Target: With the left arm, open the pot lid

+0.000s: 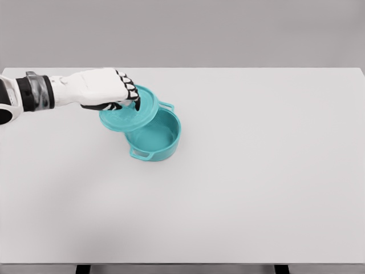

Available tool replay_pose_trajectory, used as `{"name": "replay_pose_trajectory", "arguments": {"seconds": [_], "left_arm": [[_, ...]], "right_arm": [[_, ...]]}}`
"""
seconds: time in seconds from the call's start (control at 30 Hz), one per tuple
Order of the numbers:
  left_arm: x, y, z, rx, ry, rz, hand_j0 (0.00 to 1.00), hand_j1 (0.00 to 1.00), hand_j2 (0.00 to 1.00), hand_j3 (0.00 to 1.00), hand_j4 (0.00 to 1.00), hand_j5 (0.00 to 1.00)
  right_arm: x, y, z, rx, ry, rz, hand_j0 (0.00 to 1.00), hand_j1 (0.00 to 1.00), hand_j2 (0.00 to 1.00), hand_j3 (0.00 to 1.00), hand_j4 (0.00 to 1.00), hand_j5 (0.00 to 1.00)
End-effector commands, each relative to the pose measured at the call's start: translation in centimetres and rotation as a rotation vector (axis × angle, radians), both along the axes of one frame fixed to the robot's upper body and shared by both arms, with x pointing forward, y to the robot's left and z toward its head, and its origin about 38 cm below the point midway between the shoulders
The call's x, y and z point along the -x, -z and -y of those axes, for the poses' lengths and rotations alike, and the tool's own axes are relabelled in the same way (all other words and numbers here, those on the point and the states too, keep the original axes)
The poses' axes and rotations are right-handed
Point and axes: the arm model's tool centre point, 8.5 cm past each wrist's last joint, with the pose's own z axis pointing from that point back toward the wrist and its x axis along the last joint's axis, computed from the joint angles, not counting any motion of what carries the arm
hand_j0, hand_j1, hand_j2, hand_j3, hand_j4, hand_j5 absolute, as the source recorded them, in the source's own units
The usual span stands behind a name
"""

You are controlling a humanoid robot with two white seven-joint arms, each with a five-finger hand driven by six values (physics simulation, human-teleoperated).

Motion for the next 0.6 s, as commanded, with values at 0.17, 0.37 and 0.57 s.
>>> {"name": "replay_pose_trajectory", "arguments": {"seconds": [0.17, 0.37, 0.57], "left_arm": [[0.3, -2.1, -6.3, -0.039, -0.124, 0.017, 0.55, 0.55, 0.55, 0.55, 0.55, 0.55], [0.0, 0.5, -9.6, -0.064, -0.22, -0.054, 0.54, 0.54, 0.54, 0.54, 0.54, 0.54], [0.4, 3.4, -10.8, -0.073, -0.254, -0.126, 0.54, 0.54, 0.54, 0.54, 0.54, 0.54]], "right_arm": [[0.0, 0.0, 0.0, 0.0, 0.001, -0.001, 1.0, 1.0, 1.0, 1.0, 1.0, 1.0], [0.0, 0.0, 0.0, 0.0, 0.001, 0.001, 1.0, 1.0, 1.0, 1.0, 1.0, 1.0], [0.0, 0.0, 0.0, 0.0, 0.001, 0.001, 1.0, 1.0, 1.0, 1.0, 1.0, 1.0]]}}
